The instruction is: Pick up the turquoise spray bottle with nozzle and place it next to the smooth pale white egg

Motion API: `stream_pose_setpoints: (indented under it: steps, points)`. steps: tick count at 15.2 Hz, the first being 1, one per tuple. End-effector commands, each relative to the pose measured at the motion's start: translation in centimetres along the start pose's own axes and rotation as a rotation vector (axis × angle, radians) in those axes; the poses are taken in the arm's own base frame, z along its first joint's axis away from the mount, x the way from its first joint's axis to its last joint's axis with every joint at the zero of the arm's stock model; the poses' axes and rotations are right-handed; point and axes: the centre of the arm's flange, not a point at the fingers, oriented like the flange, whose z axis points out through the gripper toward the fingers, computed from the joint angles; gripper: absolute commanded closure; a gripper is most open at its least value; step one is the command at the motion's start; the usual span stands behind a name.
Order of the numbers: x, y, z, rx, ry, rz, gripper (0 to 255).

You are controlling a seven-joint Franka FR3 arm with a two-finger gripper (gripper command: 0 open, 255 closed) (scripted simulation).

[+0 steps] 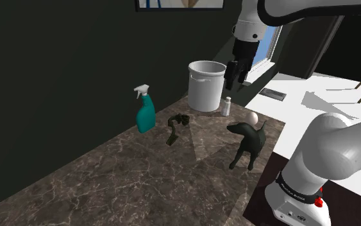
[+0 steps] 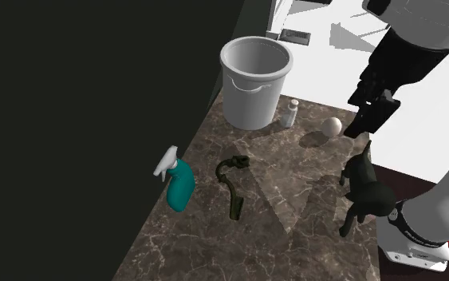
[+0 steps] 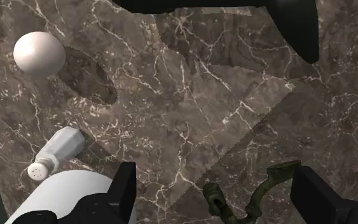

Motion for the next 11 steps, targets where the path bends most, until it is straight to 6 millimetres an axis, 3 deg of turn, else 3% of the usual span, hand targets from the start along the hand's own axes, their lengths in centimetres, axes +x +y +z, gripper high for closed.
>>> stream_pose_setpoints:
  steps: [1,6,11]
  points:
    - [0.0,0.0,0.0,0.000,0.000,0.000,0]
    - [0.3,-7.2,2.1,-0.062,0.061,0.206,0]
    - [2.2,-14.0,4.5,-0.124,0.122,0.412,0]
